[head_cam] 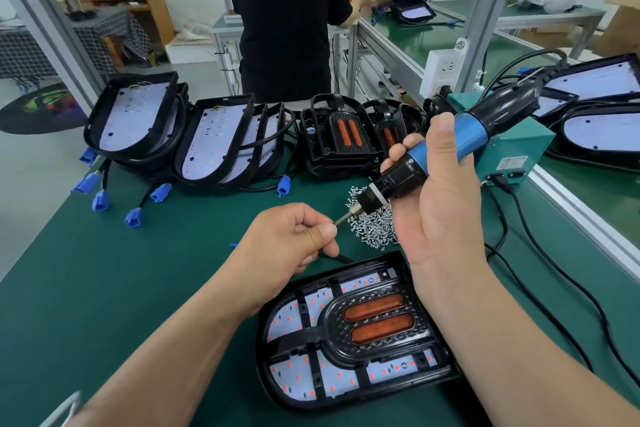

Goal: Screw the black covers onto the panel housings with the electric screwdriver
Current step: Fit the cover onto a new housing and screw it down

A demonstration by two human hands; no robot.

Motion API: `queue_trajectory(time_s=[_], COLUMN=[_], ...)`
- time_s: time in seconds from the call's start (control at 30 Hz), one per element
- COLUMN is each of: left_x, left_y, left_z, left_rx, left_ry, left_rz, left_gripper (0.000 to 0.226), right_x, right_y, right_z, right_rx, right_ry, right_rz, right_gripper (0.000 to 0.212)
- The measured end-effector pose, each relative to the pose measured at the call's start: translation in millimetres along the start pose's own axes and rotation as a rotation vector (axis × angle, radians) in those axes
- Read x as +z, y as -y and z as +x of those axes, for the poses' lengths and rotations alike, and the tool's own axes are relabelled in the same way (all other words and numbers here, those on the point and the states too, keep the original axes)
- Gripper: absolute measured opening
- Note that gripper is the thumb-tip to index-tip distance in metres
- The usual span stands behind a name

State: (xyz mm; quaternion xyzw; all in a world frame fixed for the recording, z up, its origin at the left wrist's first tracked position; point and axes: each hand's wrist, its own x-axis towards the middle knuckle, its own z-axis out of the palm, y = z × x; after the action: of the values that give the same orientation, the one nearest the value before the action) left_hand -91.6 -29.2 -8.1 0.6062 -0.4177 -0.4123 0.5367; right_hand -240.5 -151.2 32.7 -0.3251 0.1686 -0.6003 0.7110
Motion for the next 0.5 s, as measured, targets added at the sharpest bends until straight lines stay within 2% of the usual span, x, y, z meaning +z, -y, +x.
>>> queue_trajectory(time_s=[0.17,0.37,0.5], left_x=[1,-2,-13], left_y=[-1,-1,-1], left_z=[0,0,-1], left_rx=[0.007,0.001,-0.054], left_ry=[0.016,0.097,0.082], left_rz=[-0.04,-0.075,-0.054], left_gripper=[0.021,0.009,0.027], right_x=[-2,-5,-5], right_y=[0,2,5], right_z=[2,6,7], right_rx=[0.043,0.101,0.124], right_ry=[-0.056,-0.176,-0.191], right_rz=[0.022,0.099,0.149], right_gripper=[0.022,0.025,0.025])
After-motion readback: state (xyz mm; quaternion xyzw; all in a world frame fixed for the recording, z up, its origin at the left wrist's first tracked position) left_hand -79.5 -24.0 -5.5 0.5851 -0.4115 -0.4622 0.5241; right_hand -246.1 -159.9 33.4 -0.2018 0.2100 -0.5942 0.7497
